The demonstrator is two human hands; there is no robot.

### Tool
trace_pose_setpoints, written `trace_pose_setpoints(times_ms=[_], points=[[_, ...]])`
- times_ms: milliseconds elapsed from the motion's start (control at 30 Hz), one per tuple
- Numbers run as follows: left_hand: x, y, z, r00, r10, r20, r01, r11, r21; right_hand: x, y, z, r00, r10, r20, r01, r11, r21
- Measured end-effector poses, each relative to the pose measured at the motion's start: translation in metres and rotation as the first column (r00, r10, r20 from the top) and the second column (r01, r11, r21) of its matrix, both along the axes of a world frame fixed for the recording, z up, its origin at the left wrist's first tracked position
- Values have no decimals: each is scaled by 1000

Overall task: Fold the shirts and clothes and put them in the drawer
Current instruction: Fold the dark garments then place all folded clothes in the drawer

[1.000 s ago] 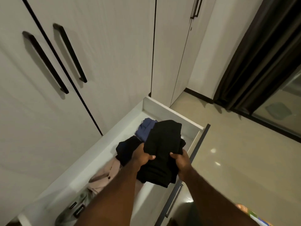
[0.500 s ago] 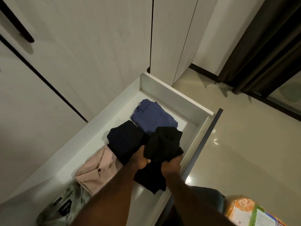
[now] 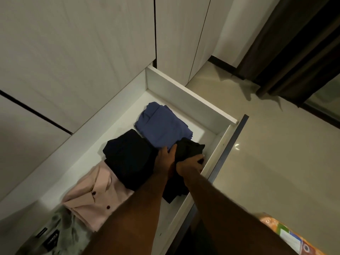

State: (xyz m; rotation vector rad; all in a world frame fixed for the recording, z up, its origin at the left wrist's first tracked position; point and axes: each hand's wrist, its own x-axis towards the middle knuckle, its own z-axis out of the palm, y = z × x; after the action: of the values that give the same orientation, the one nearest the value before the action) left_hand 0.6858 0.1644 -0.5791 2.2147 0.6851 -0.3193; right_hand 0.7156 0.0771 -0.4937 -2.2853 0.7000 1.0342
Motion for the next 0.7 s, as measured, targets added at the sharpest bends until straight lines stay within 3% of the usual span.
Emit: trace_pose_setpoints(times_ms=[67,133,233,533,700], points=[[-5,-2,23,980,-200,-20,198,946,257,0,4,1,966,251,55,-242,962,-128],[-14,-5,29,907,-402,-126,416,808,418,-3,1,-9,859,512,3,-505,848,-162],[-30,-8,20,849,-416,-325,508,813,284,-9,-6,-27,606,777,-167,-794,605,-65],[-73,-21,-23,807,-469,-358,585,720,375,-40,-7,-66,354,885,-301,-930,368,-12],[-71,-13,-27,728,-571,-379,678,680,279,-55,-8,-69,315,900,-302,-949,302,-91]])
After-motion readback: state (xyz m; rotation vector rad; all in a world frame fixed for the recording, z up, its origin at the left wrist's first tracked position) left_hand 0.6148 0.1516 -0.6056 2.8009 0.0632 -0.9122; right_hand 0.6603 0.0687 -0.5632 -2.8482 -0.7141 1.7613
